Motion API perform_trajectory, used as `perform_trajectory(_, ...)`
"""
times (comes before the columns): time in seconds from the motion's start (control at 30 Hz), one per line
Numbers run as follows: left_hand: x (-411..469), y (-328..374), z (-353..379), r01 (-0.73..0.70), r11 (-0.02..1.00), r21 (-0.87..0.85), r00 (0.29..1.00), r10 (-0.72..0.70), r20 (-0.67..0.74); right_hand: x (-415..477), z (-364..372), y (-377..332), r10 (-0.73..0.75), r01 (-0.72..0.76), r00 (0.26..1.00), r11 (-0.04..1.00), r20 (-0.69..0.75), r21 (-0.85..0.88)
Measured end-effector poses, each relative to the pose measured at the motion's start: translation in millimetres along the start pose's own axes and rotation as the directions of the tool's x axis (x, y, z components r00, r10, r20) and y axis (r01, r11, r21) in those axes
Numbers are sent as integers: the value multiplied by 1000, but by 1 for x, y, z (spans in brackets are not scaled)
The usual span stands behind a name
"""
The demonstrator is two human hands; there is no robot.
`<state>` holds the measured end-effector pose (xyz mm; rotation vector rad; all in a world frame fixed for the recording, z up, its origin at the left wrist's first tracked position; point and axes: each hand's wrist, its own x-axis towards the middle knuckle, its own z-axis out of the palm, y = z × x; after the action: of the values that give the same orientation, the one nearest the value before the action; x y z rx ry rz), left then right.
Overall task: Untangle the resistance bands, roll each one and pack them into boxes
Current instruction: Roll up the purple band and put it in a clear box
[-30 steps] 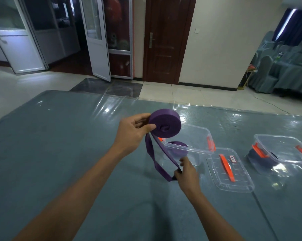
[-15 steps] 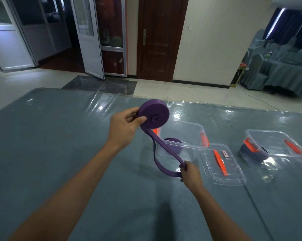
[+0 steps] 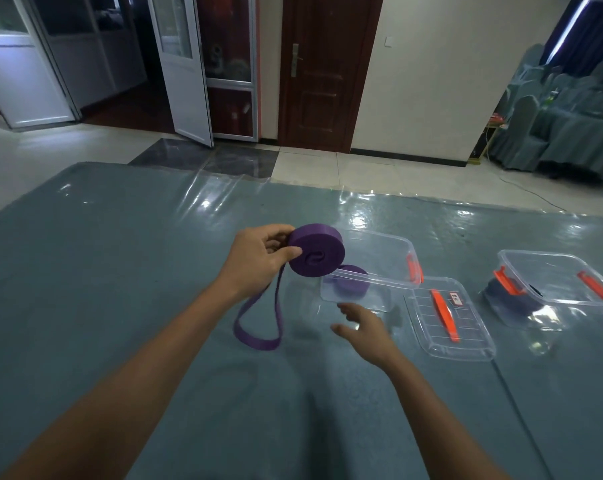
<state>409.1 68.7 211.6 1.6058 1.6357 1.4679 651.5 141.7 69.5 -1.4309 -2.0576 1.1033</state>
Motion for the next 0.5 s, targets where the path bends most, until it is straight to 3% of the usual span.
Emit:
perform_trajectory(0.13,-1,-16,3,6,981,194,991,-32,130,-4,-19,-49,-163,185,977,968,-135,167)
perform_trajectory(0.23,2,-26,3,-10,932,363,963,-90,256,-7,-30,-78,-237,257,965,944,-115,209)
perform_trajectory(0.33,-1,-30,6,-52,881,470,930,-128,343,-8,-31,-95,-275,275,961,959,-15,68)
perform_trajectory(0.43,-5,-28,10,-55,899,434,916,-127,380,-7,-26,-104,-313,320,947,939,76,-125)
perform_trajectory(0.5,-7,-26,12,-48,918,394,916,-117,384,-7,-23,-106,-331,339,941,928,74,-153)
